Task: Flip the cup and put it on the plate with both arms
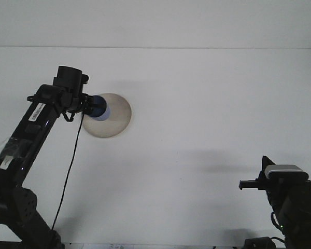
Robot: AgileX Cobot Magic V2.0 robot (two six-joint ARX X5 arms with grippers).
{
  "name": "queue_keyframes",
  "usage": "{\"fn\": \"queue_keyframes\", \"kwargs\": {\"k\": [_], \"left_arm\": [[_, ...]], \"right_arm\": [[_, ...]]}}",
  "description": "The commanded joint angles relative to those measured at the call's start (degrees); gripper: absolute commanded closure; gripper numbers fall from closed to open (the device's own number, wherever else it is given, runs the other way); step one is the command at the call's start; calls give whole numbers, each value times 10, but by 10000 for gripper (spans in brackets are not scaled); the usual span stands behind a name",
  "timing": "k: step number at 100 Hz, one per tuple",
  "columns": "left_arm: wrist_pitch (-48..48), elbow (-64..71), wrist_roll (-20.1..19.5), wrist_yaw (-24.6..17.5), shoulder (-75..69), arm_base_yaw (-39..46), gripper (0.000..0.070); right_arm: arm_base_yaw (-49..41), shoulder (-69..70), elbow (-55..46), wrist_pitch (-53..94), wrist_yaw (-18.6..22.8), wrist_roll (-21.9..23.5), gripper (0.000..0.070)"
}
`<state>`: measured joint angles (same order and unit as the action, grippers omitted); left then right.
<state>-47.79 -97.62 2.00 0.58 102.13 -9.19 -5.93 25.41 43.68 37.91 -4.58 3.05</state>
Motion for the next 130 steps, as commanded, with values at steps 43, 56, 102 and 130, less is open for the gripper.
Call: {"fn": "queue_keyframes", "kwargs": {"k": [43, 56, 102, 130], "left_arm": [[9, -15, 2, -9, 70, -2, 474], [9, -31, 2, -25, 69, -1, 119], [19, -42, 20, -25, -73, 3, 0], [162, 180, 37, -2, -305, -5, 0]], "right_arm": [[0, 2, 5, -6, 0, 6, 700], [0, 2, 5, -6, 0, 6, 700], [0, 2, 5, -6, 0, 6, 700], [0, 2, 5, -8, 0, 6, 700]]}}
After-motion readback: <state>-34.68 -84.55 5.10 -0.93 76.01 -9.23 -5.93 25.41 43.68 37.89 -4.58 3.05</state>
